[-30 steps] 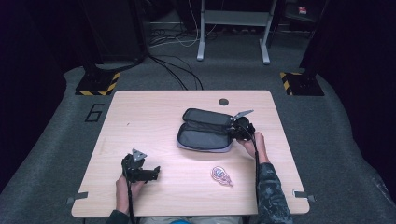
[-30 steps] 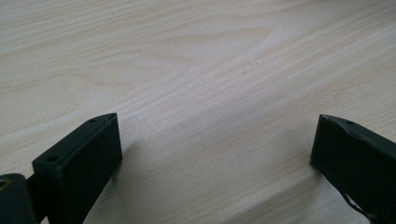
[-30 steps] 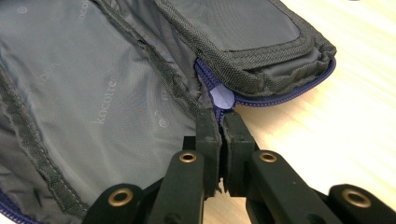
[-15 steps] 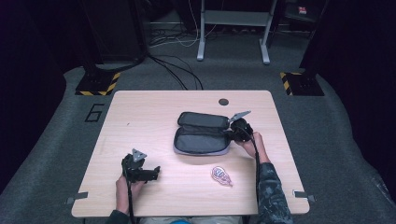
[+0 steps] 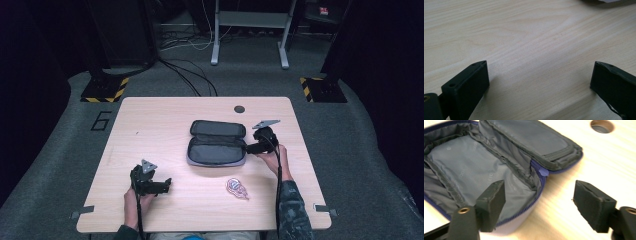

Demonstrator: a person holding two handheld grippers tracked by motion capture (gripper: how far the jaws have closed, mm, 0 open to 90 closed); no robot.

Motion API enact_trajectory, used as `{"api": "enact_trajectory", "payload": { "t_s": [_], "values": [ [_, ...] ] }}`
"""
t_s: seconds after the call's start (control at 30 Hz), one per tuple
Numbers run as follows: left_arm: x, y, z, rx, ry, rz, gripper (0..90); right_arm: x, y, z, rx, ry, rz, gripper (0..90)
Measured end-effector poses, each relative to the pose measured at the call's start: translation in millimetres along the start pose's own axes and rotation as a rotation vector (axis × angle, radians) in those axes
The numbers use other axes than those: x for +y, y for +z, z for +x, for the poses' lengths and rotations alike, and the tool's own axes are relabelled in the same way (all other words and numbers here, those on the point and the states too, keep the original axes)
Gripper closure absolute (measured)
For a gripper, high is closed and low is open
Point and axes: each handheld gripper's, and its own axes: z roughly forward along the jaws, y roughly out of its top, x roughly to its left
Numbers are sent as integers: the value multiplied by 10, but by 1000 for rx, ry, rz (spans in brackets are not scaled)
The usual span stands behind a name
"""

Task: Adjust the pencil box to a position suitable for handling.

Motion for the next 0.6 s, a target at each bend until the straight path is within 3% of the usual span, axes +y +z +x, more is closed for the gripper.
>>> {"api": "enact_trajectory", "payload": {
  "t_s": [0.27, 0.6],
  "values": [
    [0, 0, 0, 0, 1, 0, 19, -192, -195, 157, -35, 16, 8, 144],
    [0, 0, 0, 0, 0, 0, 19, -504, -436, 507, -47, 12, 7, 129]
  ]
}}
